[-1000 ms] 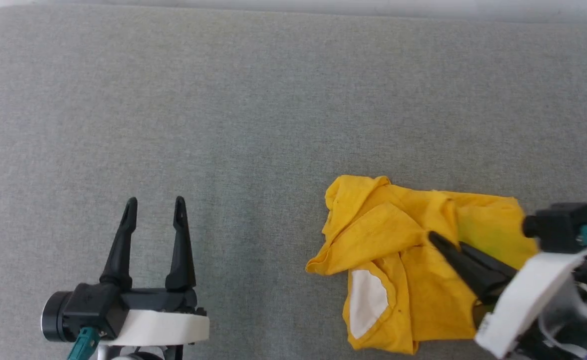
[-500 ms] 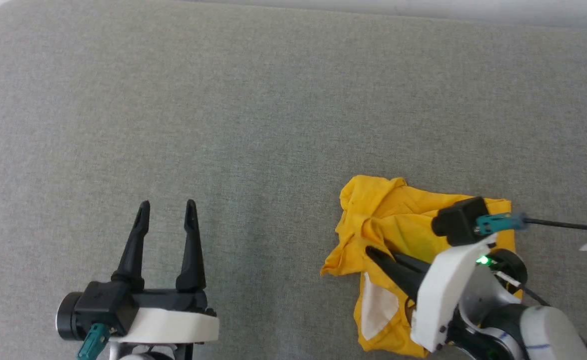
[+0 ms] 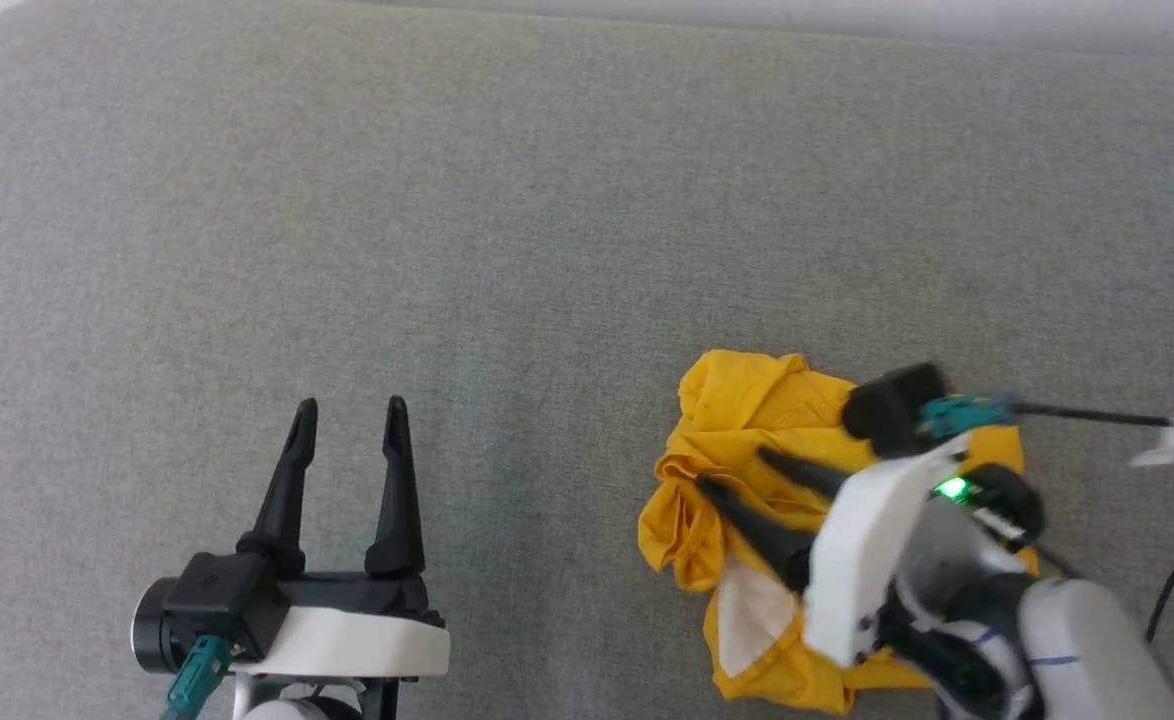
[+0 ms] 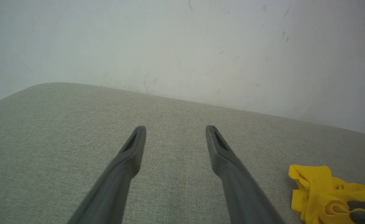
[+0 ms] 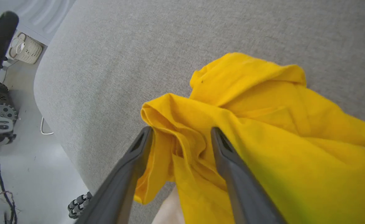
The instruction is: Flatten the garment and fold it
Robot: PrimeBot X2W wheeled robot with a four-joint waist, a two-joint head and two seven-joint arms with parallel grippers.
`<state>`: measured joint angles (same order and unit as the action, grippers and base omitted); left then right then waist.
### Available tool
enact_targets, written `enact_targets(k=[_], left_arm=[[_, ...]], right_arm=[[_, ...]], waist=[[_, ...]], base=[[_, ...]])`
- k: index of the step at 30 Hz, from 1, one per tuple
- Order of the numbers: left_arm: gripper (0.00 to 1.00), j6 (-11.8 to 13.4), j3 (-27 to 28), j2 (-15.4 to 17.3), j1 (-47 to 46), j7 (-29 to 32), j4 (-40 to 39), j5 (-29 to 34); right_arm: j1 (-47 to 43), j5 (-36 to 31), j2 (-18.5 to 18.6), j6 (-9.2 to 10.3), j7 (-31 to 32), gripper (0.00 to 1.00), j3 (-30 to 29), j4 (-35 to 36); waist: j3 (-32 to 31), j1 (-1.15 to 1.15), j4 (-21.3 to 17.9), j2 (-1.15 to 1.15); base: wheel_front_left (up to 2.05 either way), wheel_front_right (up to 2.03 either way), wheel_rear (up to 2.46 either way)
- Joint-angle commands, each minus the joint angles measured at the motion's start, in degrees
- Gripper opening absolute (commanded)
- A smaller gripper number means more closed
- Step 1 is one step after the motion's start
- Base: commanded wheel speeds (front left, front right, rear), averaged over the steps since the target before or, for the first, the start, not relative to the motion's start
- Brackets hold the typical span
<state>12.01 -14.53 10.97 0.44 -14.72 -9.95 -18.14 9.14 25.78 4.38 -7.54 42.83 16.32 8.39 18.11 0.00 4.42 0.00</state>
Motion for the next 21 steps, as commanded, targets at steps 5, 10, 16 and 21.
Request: enact_targets(k=[5, 10, 16, 21], left_arm=[[1.0, -0.76, 1.08, -0.52, -0.32, -0.28, 0.09, 0.27], [1.0, -0.94, 1.56, -0.53, -0.14, -0.28, -0.66, 0.78], [1.0, -1.15, 1.58, -0.75, -0.71, -0.28, -1.29, 1.39], [1.0, -1.52, 1.41, -0.83, -1.23, -0.28, -1.12, 1.57]], right_arm=[[-3.03, 2.67, 2.27, 0.05, 0.1, 1.0, -10.96, 10.06], [-9.51, 1.68, 2.48, 0.05, -1.3, 1.0, -23.19, 15.91], [-14.13, 1.35, 0.86, 0.05, -4.96, 1.0, -28.9, 14.84], [-15.07, 1.41, 0.2, 0.05, -6.86, 1.0, -26.17, 9.75]], waist=[[-0.46, 0.0, -1.44, 0.0], [0.63, 0.0, -2.22, 0.0], [2.17, 0.0, -2.5, 0.0], [2.91, 0.0, -2.24, 0.0]], base=[[0.0, 0.0, 0.0], [0.0, 0.0, 0.0], [0.0, 0.0, 0.0], [0.0, 0.0, 0.0]])
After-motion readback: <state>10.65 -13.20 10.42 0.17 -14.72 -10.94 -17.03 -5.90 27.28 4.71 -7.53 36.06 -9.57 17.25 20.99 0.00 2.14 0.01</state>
